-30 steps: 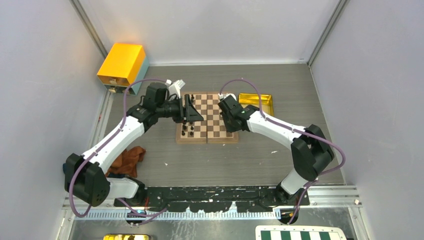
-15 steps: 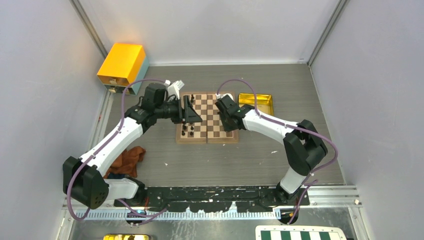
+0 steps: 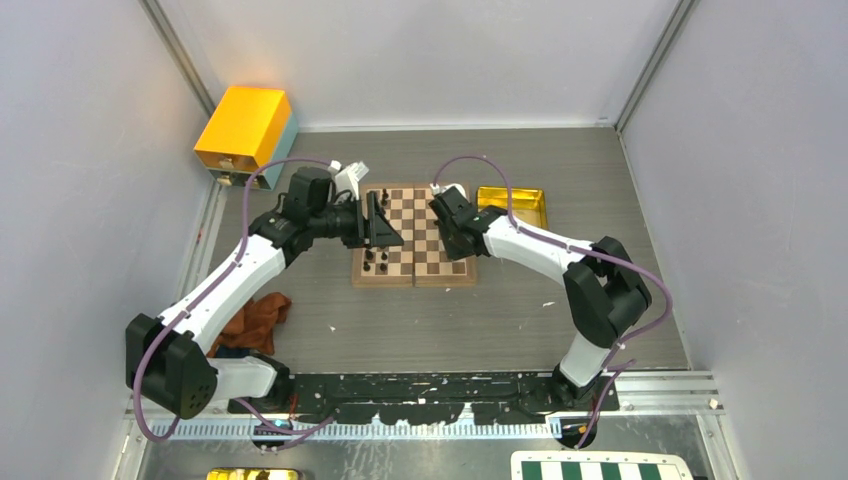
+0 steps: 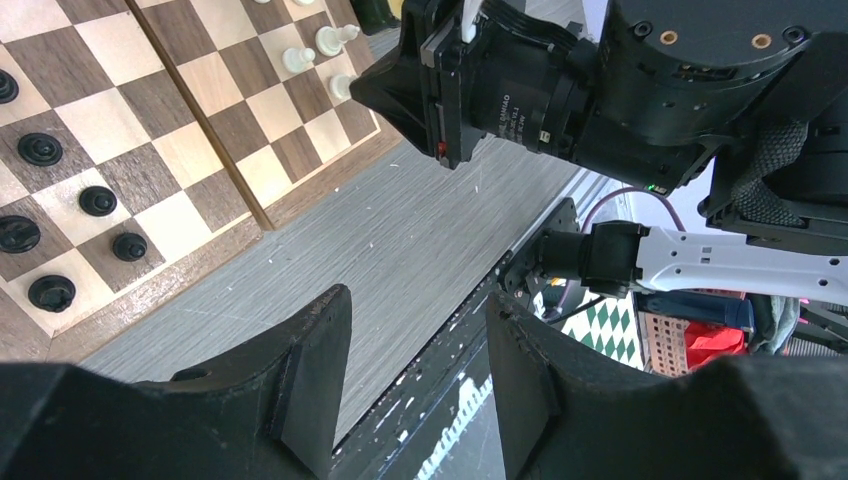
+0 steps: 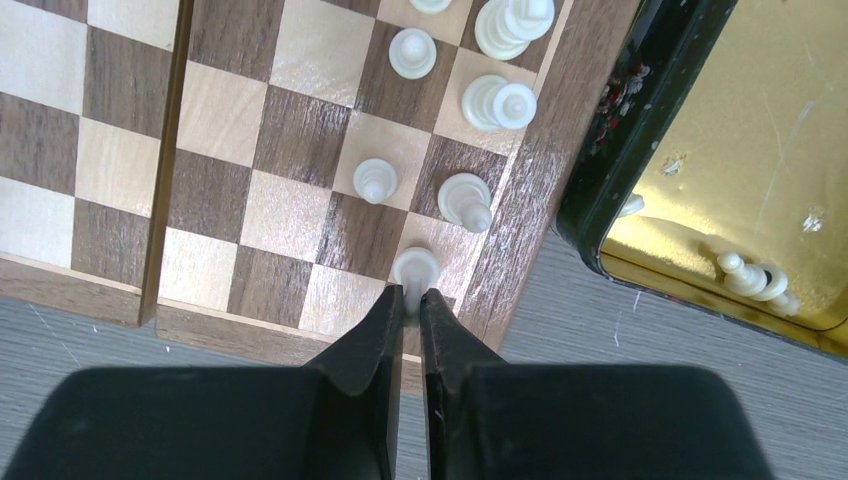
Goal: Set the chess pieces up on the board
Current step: Place the chess piece on the chessboard.
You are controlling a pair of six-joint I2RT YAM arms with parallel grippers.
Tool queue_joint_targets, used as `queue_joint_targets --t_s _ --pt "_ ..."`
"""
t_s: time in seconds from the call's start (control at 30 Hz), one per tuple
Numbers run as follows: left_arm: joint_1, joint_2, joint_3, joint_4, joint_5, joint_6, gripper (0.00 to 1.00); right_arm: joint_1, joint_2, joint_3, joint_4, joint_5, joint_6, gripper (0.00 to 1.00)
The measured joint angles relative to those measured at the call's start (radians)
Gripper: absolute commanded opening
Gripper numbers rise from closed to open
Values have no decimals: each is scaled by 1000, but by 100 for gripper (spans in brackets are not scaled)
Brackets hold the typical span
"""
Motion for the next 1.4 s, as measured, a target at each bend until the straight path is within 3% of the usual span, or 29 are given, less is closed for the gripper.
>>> queue_joint_targets --t_s 0.63,0.9,1.4 --pt "0 0 0 -5 0 0 53 -26 15 12 -7 -6 0 1" --pt "0 0 0 -5 0 0 54 -26 15 12 -8 -13 2 30" --pt "0 10 0 -5 0 0 54 -26 15 42 -35 -15 0 35"
